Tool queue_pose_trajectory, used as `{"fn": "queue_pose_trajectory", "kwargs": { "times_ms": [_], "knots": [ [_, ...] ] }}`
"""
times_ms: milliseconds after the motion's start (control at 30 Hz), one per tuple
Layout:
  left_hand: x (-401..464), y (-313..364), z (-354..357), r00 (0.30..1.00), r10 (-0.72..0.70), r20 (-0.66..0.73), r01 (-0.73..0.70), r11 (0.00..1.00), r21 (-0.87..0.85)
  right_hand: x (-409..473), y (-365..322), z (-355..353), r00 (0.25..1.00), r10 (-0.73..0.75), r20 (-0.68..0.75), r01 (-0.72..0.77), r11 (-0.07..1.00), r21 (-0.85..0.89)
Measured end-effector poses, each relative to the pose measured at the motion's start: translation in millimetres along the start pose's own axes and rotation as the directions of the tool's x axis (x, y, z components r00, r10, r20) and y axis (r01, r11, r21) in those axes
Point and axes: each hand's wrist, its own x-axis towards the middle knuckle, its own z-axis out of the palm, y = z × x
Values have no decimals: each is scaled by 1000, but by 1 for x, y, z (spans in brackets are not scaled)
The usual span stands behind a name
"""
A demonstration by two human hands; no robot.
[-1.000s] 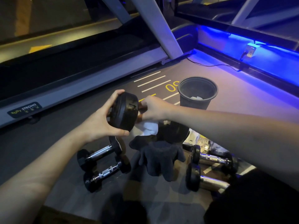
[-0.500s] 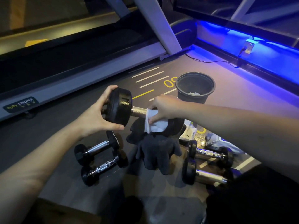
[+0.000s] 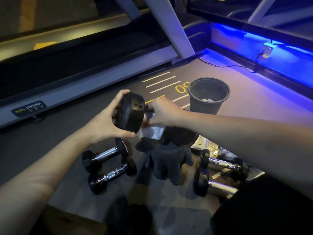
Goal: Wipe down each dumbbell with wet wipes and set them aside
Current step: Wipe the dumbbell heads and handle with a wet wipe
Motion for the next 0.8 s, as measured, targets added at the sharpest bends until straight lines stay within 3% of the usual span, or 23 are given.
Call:
{"fn": "queue_pose_trajectory", "kwargs": {
  "times_ms": [400,800],
  "knots": [
    [2,-2,-3,1000,-21,2,21,1000,-12,-20,41,-13,986,29,163,16,964,-266],
    [0,3,0,1000,-2,7,2,1000,4,-4,3,-2,1000,-15,-3,15,995,-94]
  ]
}}
